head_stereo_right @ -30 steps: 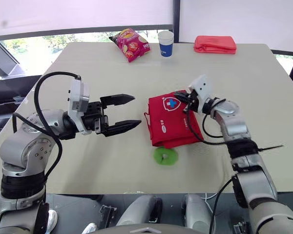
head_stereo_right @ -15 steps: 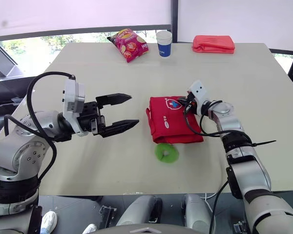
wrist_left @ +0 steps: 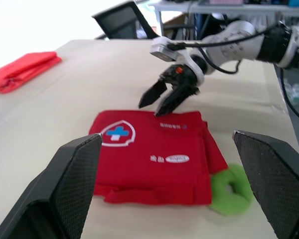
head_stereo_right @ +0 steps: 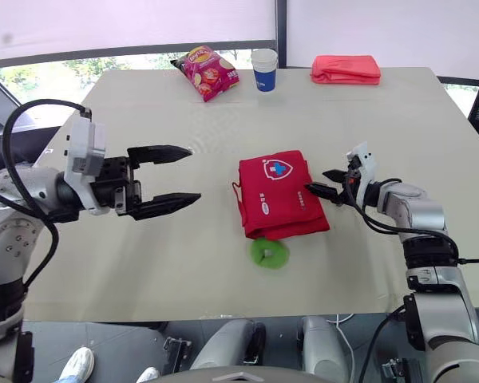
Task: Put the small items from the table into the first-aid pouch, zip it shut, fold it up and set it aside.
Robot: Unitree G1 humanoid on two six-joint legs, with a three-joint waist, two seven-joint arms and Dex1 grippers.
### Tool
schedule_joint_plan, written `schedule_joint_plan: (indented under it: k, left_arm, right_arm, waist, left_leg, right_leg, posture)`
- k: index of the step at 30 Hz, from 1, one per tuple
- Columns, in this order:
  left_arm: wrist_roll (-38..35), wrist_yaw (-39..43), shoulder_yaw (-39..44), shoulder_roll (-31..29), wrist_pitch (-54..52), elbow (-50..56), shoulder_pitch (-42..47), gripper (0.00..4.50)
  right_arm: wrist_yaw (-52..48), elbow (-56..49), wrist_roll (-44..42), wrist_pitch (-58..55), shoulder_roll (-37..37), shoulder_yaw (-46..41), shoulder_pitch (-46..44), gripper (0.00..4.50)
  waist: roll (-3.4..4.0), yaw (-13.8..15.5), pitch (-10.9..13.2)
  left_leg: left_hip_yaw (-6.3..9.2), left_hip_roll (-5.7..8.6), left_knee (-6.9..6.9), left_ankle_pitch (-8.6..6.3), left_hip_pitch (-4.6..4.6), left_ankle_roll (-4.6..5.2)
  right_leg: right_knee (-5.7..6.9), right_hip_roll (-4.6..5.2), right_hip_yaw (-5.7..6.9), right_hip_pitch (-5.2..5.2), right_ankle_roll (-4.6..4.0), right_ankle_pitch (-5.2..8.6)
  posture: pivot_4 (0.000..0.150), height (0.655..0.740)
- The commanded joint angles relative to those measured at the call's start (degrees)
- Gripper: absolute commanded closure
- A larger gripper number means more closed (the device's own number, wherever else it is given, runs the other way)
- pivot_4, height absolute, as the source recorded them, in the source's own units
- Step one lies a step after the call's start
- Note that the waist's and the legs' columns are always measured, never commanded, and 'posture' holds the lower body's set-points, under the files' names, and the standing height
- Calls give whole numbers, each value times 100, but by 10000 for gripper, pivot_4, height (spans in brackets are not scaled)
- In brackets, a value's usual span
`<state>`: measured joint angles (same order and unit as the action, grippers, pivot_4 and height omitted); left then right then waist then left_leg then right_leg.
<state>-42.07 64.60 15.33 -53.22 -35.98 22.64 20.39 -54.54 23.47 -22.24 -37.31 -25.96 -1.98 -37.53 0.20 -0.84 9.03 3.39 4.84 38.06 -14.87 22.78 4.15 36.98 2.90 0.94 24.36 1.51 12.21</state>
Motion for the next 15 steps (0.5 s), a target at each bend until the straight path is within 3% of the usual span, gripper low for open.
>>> schedule_joint_plan:
  k: [1, 6, 7, 9, 13, 15]
  left_arm:
    - [-78, 109, 158, -149, 103, -8, 48, 0]
    - [-147, 29, 98, -110, 41, 113, 53, 0]
    - [-158, 7, 87, -100, 33, 137, 45, 0]
    - [-179, -33, 68, -89, 22, 173, 34, 0]
    - [-149, -65, -38, -28, 72, 126, 105, 0]
    - [-127, -69, -107, 26, 111, 69, 191, 0]
  right_arm:
    - [-31, -1, -52, -402, 121, 174, -155, 849]
    - [-67, -40, 62, -575, 221, 463, -82, 849]
    - [0, -69, -3, -621, 267, 376, -87, 3083]
    - [70, -158, -70, -685, 278, 264, -72, 9623]
    - [414, -464, -283, -835, 274, -141, 26, 28167]
    - [726, -617, -450, -883, 326, -482, 59, 34825]
  waist:
    - [0, 11, 0]
    - [-1, 11, 1]
    - [-1, 8, 0]
    - [-1, -6, 0]
    - [-1, 11, 1]
    - [-1, 30, 1]
  left_leg:
    - [0, 0, 0, 0, 1, 0]
    - [0, 1, 2, 0, 2, 0]
    - [1, 1, 1, 0, 2, 0]
    - [0, 1, 1, 0, 1, 0]
    - [0, 0, 1, 0, 1, -1]
    - [0, 1, 1, 0, 1, -1]
  right_leg:
    - [0, 0, 0, 0, 0, 0]
    - [0, 1, 0, 0, 1, 0]
    - [0, 1, 0, 0, 1, -1]
    - [0, 1, 0, 0, 1, -1]
    - [2, 1, 0, 1, 1, -1]
    - [2, 1, 0, 0, 1, -1]
  posture:
    - [1500, 7395]
    - [1500, 7395]
    - [1500, 7395]
    - [1500, 7395]
    - [1500, 7395]
    - [1500, 7395]
